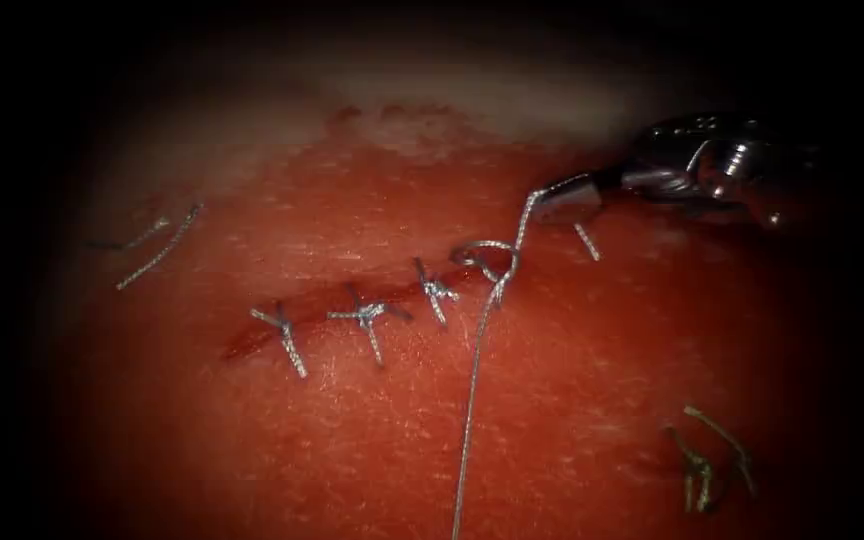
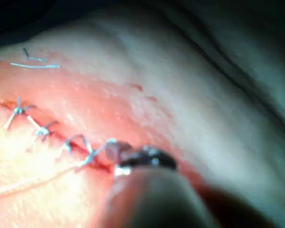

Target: Wound Closure

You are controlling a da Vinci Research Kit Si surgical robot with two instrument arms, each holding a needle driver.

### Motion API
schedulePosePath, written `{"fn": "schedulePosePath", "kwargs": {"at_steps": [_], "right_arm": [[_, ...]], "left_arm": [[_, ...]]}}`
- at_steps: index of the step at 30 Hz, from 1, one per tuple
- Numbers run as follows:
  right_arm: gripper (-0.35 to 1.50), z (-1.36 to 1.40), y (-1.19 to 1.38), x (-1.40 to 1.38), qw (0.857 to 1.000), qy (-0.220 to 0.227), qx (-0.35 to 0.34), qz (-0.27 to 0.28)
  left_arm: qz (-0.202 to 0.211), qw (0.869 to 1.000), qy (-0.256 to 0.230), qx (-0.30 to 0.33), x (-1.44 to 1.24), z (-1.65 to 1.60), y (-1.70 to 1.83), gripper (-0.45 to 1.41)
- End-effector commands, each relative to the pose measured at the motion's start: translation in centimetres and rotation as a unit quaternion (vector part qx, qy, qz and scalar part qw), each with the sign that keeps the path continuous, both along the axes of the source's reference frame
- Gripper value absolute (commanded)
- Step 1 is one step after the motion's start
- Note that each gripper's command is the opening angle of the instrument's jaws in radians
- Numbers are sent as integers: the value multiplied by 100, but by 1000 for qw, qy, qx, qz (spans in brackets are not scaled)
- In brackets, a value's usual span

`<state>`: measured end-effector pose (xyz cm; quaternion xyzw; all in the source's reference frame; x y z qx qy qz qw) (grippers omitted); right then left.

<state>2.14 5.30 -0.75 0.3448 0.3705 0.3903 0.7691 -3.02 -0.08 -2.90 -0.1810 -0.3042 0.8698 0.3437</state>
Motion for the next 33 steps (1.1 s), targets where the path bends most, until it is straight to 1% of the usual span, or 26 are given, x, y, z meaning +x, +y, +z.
{"fn": "schedulePosePath", "kwargs": {"at_steps": [1,4,5,7,11,15,17,20,23,24,27,30,31,33], "right_arm": [[-35,8,4,14,1000,3,-17,-7],[-35,12,13,26,999,5,-39,-10],[-35,17,19,32,999,4,-47,-11],[-35,20,23,35,998,2,-53,-13],[-35,32,20,39,998,-1,-58,-14],[-35,43,16,40,998,-2,-62,-18],[-35,49,17,42,998,-9,-65,-22],[-35,54,18,45,997,-13,-66,-24],[-35,67,17,53,996,-36,-73,-37],[-35,76,17,57,995,-45,-79,-42],[-35,87,18,63,995,-50,-81,-37],[-35,92,23,71,995,-54,-82,-33],[-35,93,28,76,995,-57,-82,-30],[-35,94,32,79,995,-59,-81,-27]], "left_arm": [[2,1000,-3,8,-6,0,-16,-35],[0,1000,-3,9,-9,-2,-27,-35],[0,1000,-6,10,-11,-3,-37,-35],[0,1000,-7,11,-13,-4,-46,-35],[-7,1000,-15,16,-21,-12,-64,-35],[-20,999,-27,18,-35,-23,-84,-35],[-29,999,-35,7,-38,-28,-81,-35],[-30,999,-36,7,-41,-27,-80,-35],[-33,998,-45,7,-47,-27,-79,-35],[-34,998,-53,8,-48,-28,-78,-35],[-11,997,-82,8,-50,-30,-77,-35],[33,993,-109,14,-48,-30,-78,-35],[61,990,-128,16,-46,-27,-79,-35],[98,983,-154,20,-44,-24,-81,-35]]}}
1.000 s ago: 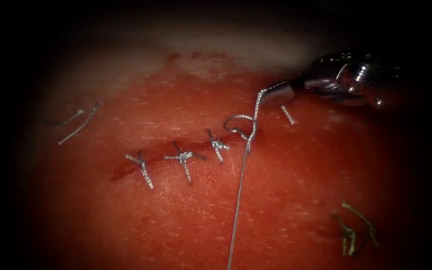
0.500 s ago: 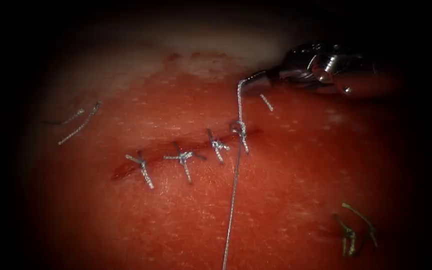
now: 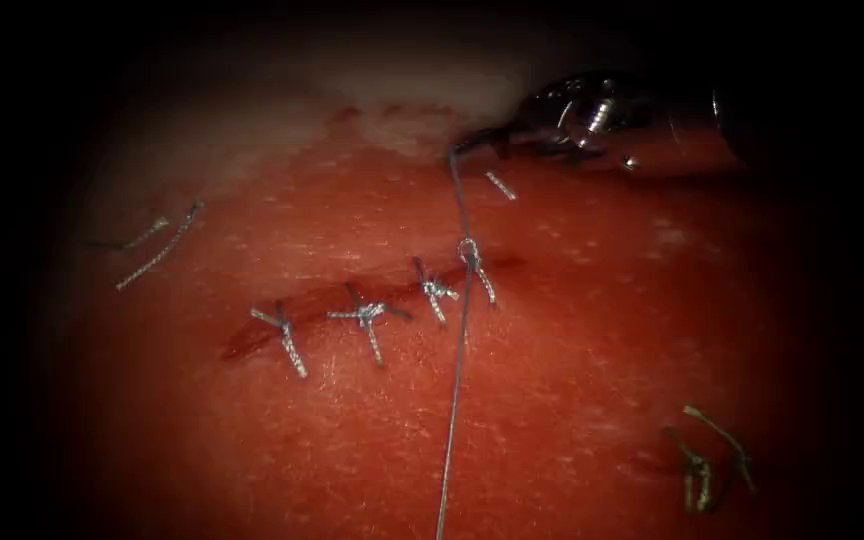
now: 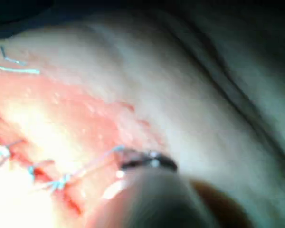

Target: Wound Closure

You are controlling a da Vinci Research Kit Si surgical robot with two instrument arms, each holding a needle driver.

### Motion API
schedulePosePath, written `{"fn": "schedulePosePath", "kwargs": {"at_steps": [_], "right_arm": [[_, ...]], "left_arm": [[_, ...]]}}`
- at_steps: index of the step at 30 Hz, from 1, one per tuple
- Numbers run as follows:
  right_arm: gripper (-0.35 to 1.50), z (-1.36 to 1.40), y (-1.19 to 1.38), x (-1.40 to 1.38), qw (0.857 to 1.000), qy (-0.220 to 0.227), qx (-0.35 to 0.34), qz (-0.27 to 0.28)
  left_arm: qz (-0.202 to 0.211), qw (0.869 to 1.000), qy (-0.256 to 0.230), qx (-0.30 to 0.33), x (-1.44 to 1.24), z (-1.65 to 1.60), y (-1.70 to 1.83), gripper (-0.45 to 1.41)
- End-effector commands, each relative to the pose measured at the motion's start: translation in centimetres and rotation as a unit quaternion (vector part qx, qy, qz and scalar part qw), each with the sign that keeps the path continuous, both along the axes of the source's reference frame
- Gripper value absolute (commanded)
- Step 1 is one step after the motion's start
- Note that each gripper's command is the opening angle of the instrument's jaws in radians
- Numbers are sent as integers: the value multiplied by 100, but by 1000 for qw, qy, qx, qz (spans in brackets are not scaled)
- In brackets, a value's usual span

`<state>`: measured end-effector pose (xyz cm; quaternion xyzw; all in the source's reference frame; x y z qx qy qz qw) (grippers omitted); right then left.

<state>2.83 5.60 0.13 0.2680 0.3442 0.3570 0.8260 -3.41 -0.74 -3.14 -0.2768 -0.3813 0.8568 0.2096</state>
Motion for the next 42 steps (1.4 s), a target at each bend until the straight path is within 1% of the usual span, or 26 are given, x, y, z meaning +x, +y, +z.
{"fn": "schedulePosePath", "kwargs": {"at_steps": [1,3,4,5,9,13,14,17,19,20,22,25,26,27,28,29,30,31,33,34,36,38,40,41,42], "right_arm": [[-35,7,4,10,1000,1,-1,2],[-35,9,7,11,1000,0,-1,4],[-35,11,10,10,1000,1,-1,5],[-35,13,12,10,1000,0,-2,6],[-35,20,22,10,999,-17,-20,27],[-35,29,28,8,999,-25,-21,33],[-35,35,27,3,999,-27,-24,34],[-35,39,24,-2,999,-29,-30,33],[-35,37,21,-8,998,-31,-33,32],[-35,36,20,-9,998,-28,-33,33],[-35,26,14,-15,999,-11,-35,39],[-35,9,1,-20,999,-6,-36,34],[-35,0,-4,-21,998,-7,-45,35],[-30,-6,-8,-22,998,-8,-51,36],[34,-21,-15,-24,997,-8,-58,42],[83,-32,-18,-27,996,-11,-73,49],[108,-40,-21,-30,995,-17,-81,56],[126,-58,-26,-40,994,-29,-82,68],[128,-74,-31,-50,992,-38,-94,70],[130,-90,-38,-62,991,-48,-98,76],[128,-105,-44,-71,990,-56,-96,82],[126,-123,-52,-83,989,-66,-94,92],[126,-135,-60,-91,988,-74,-96,95],[130,-145,-67,-101,987,-80,-97,100],[131,-150,-72,-107,987,-84,-98,100]], "left_arm": [[16,1000,-15,8,-4,1,-15,-35],[47,998,-44,7,-2,3,-16,-35],[81,994,-79,8,0,2,-17,-35],[91,992,-90,7,1,2,-17,-35],[121,984,-130,17,4,3,-18,-35],[139,980,-144,19,8,7,-20,-35],[141,979,-150,11,11,10,-22,-35],[144,977,-155,6,14,11,-23,-35],[138,978,-157,-6,13,11,-23,-35],[128,980,-152,-9,11,12,-23,-35],[84,986,-143,-19,3,11,-20,-35],[52,989,-135,-34,-3,5,-11,-35],[35,990,-131,-39,-4,1,-3,-35],[22,990,-130,-45,-4,-2,4,-35],[-3,991,-127,-51,-1,-13,22,-35],[-24,991,-123,-56,2,-21,37,-35],[-43,990,-120,-60,5,-28,49,-35],[-71,987,-117,-84,13,-47,83,-35],[-97,983,-111,-106,21,-64,119,-35],[-127,977,-98,-138,33,-81,165,-35],[-151,972,-79,-165,48,-90,212,-35],[-169,967,-65,-177,62,-91,252,-35],[-189,963,-46,-186,80,-87,293,-35],[-203,959,-30,-196,95,-82,325,-35],[-211,957,-20,-198,103,-80,342,-35]]}}
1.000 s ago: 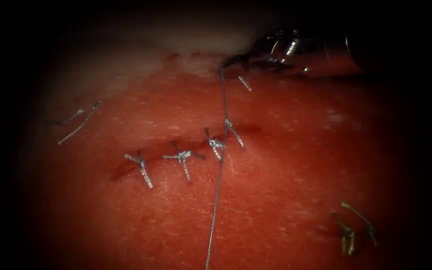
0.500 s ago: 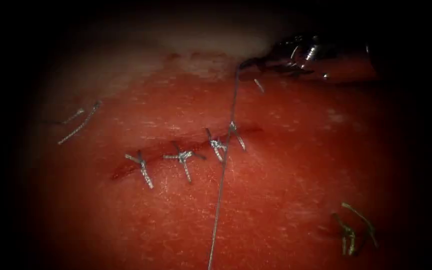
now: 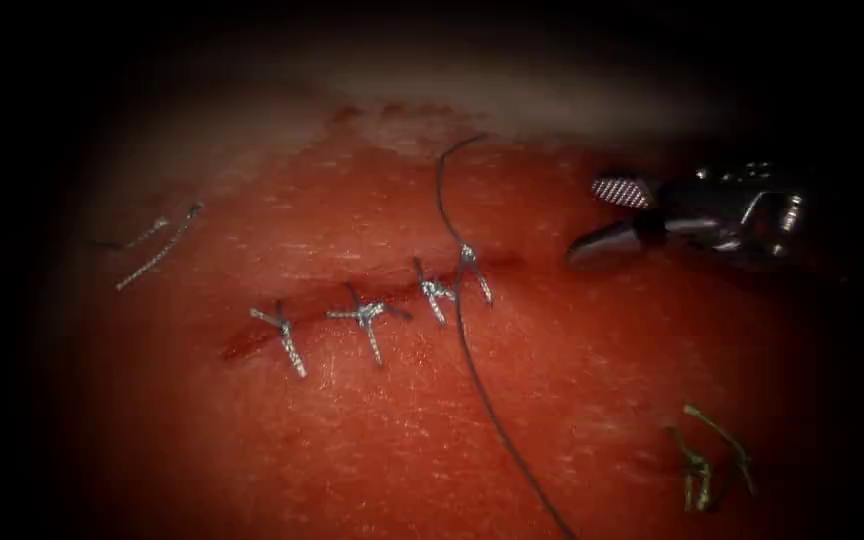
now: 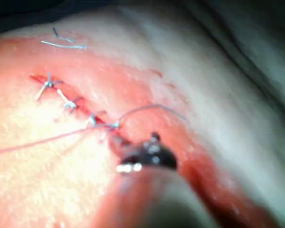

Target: Wound Closure

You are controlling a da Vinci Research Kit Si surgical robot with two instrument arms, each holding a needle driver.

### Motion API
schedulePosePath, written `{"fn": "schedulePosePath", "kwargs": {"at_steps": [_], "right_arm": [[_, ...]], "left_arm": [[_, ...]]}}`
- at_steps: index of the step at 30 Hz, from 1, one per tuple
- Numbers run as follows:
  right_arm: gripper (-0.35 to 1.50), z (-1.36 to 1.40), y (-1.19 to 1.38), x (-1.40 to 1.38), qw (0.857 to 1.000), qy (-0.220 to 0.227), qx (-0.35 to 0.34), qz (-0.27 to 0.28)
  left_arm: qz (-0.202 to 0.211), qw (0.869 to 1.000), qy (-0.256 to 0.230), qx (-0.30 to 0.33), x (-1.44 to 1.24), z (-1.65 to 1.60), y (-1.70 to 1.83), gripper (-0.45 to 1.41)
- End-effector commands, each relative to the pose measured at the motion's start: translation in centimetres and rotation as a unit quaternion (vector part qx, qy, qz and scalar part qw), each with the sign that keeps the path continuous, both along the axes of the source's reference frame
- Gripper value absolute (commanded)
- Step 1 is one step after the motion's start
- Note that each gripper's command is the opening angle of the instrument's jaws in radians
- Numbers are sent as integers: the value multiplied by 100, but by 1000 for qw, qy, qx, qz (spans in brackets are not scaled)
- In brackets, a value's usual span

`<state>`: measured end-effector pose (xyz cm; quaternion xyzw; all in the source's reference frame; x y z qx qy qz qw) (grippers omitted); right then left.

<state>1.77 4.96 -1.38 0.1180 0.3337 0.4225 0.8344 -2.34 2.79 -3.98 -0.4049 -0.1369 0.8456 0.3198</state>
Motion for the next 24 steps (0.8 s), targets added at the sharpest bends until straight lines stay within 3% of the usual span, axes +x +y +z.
{"fn": "schedulePosePath", "kwargs": {"at_steps": [1,4,7,9,12,17,24], "right_arm": [[133,-9,-18,-15,1000,-7,8,2],[131,-19,-31,-35,999,-31,7,2],[123,-26,-36,-39,998,-52,-5,-21],[113,-31,-33,-27,1000,7,-29,-5],[113,-34,-23,-1,993,91,-70,33],[111,-29,-14,32,987,130,-82,54],[105,-39,-24,66,980,173,-85,52]], "left_arm": [[-21,1000,8,3,7,9,21,-35],[-51,999,11,0,13,23,62,-35],[-66,998,8,0,14,39,84,-35],[-94,996,13,-3,20,68,115,-35],[-127,991,30,-5,26,107,142,-35],[-159,986,52,5,25,159,163,-35],[-148,983,107,29,-15,254,173,-35]]}}
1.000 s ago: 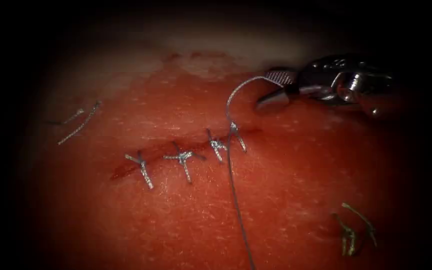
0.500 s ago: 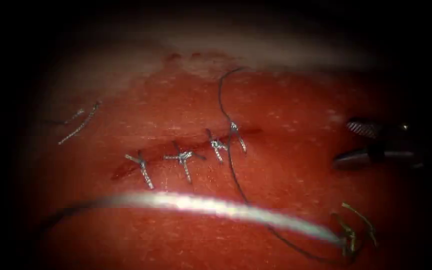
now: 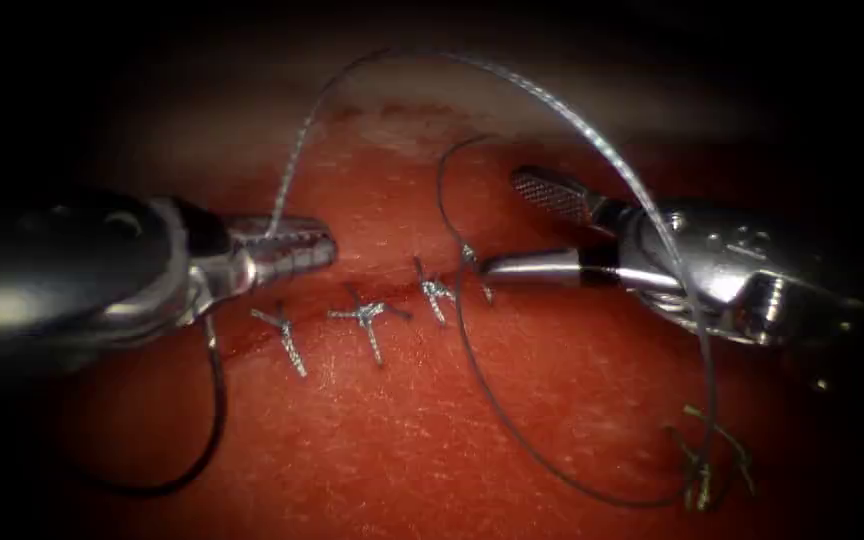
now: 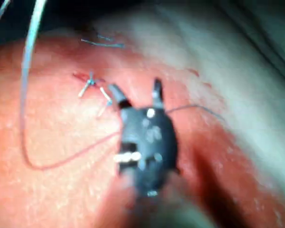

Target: Wound Closure

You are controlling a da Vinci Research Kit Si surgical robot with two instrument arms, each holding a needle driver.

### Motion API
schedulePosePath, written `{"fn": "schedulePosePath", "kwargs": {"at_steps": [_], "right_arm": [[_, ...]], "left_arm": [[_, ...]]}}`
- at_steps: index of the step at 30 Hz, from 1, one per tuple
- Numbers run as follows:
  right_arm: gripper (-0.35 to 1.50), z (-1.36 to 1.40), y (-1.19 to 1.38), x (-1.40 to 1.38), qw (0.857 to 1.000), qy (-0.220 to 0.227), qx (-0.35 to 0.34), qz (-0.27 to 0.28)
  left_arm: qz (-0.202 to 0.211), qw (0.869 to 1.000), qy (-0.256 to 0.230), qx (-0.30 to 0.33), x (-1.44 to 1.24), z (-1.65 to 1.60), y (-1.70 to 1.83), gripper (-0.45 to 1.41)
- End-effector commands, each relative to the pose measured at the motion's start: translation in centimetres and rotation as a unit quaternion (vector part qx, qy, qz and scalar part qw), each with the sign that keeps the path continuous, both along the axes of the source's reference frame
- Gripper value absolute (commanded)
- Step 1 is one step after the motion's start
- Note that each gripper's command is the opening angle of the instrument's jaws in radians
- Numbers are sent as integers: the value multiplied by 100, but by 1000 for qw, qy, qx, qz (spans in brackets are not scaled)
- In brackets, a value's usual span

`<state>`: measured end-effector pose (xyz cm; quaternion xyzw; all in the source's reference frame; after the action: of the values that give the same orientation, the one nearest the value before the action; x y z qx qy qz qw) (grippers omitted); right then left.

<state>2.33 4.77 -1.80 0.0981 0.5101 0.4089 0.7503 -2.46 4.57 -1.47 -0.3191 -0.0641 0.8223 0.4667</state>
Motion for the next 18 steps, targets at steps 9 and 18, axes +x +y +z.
{"fn": "schedulePosePath", "kwargs": {"at_steps": [9,18], "right_arm": [[-10,-26,-12,19,997,74,-7,-18],[0,-6,16,54,999,29,-15,28]], "left_arm": [[30,999,43,14,-48,112,1,-35],[42,997,53,24,-60,136,-15,-35]]}}
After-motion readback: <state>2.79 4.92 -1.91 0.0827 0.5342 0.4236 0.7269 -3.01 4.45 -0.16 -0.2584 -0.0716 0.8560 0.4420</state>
